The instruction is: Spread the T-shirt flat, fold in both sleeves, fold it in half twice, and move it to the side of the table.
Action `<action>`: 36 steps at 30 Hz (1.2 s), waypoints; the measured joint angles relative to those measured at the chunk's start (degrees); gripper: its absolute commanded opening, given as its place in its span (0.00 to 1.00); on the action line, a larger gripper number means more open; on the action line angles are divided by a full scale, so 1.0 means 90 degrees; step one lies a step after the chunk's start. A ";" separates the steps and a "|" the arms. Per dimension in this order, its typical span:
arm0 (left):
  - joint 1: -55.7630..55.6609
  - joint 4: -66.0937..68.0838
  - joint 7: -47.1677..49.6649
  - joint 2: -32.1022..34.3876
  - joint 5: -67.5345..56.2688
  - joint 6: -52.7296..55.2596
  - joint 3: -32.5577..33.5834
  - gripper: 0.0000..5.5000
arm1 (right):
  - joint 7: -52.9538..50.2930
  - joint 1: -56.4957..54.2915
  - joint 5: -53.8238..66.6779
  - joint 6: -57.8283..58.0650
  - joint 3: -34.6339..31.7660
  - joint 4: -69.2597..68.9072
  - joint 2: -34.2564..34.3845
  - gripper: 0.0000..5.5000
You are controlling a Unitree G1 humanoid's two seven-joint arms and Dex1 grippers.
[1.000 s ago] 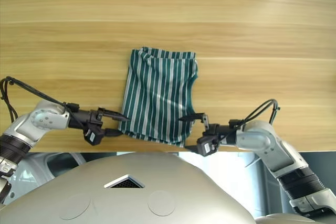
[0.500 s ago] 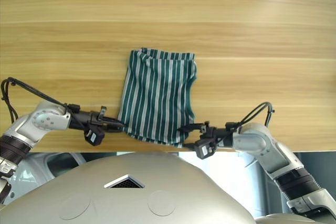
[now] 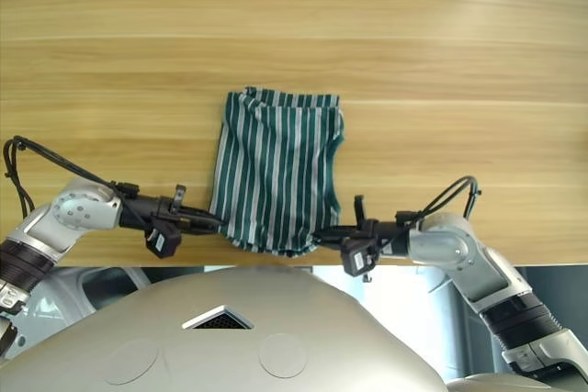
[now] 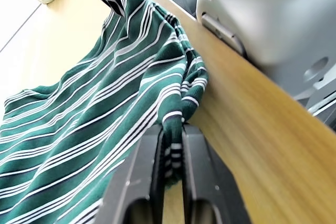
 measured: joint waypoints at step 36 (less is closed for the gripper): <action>-0.0968 0.0394 0.0777 -0.0927 -0.1493 0.0718 0.1978 0.05 | -0.0725 -0.1290 0.1096 0.0207 -0.1360 0.0685 0.0526 0.01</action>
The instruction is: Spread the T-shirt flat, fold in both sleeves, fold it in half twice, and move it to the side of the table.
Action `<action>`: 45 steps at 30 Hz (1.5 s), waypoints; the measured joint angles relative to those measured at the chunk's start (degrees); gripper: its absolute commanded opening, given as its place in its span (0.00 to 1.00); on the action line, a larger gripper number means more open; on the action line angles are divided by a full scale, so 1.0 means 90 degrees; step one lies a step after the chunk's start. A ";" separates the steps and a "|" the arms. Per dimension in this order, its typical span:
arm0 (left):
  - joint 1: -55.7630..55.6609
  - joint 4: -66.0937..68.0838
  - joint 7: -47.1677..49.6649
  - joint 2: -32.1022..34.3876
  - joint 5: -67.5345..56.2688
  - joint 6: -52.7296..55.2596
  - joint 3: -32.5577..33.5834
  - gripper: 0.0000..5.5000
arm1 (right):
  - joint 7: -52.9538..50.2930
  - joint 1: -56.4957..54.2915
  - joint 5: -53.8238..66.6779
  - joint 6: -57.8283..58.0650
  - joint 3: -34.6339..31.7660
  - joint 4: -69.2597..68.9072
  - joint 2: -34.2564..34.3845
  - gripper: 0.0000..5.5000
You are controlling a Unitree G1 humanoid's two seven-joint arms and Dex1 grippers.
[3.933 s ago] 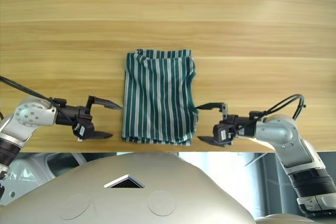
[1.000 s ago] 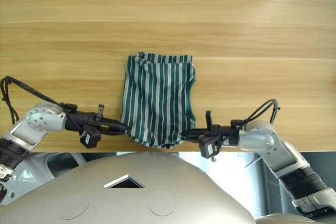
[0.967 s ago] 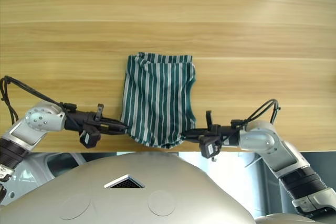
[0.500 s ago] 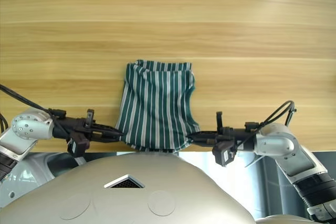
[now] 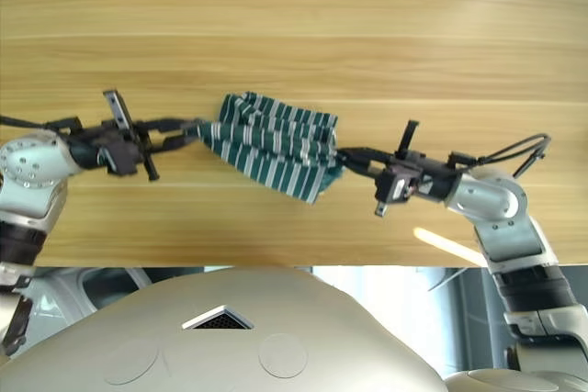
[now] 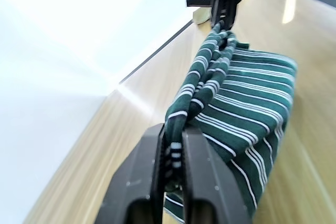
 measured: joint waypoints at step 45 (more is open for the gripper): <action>-0.3802 0.7591 0.1616 -0.3521 0.2624 0.0762 0.0257 0.38 | -0.0970 -0.1708 -0.1212 0.1865 0.0278 0.2932 0.1723 0.29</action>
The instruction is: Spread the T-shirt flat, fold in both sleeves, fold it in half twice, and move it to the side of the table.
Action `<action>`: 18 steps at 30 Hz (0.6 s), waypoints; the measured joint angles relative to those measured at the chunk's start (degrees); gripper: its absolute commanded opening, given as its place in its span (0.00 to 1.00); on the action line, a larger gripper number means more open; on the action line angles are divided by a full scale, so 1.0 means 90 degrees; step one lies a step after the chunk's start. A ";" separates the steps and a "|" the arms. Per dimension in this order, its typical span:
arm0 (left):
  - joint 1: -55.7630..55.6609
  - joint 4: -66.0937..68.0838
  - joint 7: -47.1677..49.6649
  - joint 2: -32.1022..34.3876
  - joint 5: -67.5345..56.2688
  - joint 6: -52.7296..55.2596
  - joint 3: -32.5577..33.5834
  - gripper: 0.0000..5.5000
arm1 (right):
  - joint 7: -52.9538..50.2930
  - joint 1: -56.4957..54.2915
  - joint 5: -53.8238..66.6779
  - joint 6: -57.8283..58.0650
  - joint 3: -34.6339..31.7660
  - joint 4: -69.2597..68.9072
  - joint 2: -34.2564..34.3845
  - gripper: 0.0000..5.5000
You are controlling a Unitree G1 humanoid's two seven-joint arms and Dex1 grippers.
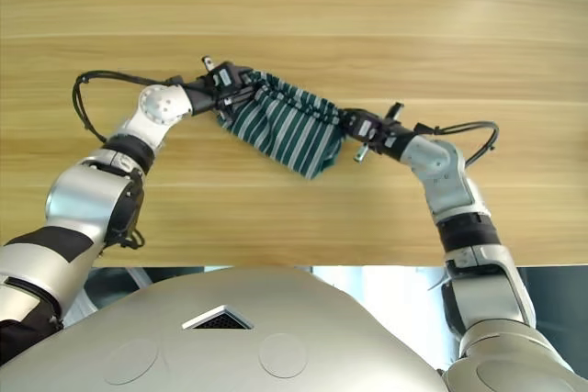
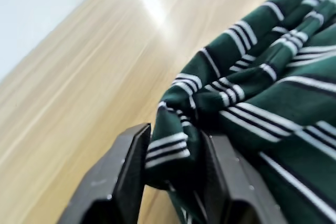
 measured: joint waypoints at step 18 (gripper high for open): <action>-0.0181 0.0036 -0.1516 0.0222 -0.2197 0.2027 0.2730 0.74 | 0.2105 -0.0785 0.3051 0.0974 -0.2109 0.2424 0.0856 0.85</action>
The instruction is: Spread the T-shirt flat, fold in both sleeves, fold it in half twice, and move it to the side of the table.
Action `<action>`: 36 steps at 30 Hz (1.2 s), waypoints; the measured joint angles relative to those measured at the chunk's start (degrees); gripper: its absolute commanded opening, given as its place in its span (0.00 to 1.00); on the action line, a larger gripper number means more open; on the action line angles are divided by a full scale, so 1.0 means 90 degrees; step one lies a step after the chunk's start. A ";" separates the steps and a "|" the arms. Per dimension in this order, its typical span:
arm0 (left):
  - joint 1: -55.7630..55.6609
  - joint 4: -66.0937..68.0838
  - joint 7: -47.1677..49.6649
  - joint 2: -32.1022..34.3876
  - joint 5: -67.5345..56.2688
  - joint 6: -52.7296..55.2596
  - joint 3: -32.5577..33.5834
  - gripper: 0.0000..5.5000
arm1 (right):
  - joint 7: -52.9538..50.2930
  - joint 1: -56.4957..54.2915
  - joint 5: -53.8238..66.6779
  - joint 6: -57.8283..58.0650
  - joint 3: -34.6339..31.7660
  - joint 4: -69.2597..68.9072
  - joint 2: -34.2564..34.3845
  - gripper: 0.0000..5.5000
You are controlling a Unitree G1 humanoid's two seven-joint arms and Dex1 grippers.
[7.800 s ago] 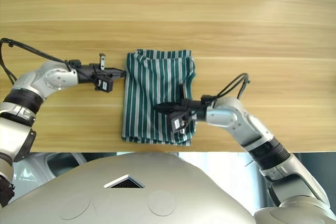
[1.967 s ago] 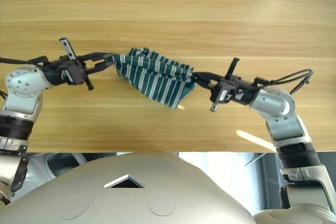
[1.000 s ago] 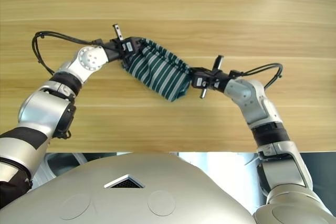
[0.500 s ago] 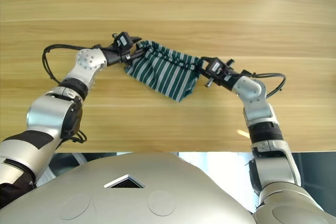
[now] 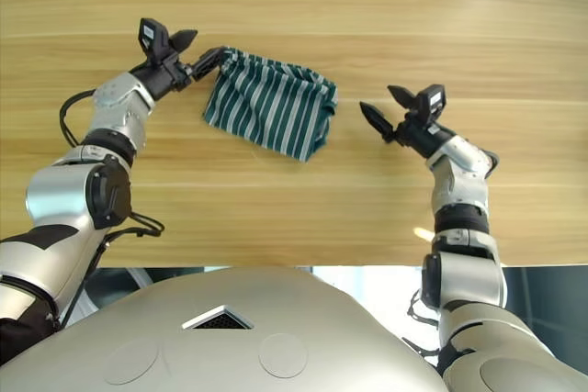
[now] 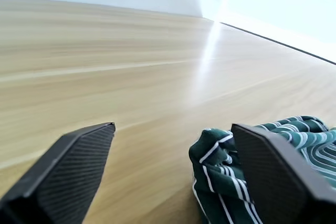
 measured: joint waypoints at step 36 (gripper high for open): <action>0.2259 -0.2511 -0.4337 0.0047 -0.1762 -0.2665 -0.0591 0.00 | -0.1545 -0.0987 -0.2782 -0.1560 0.2350 -0.1857 0.1679 0.00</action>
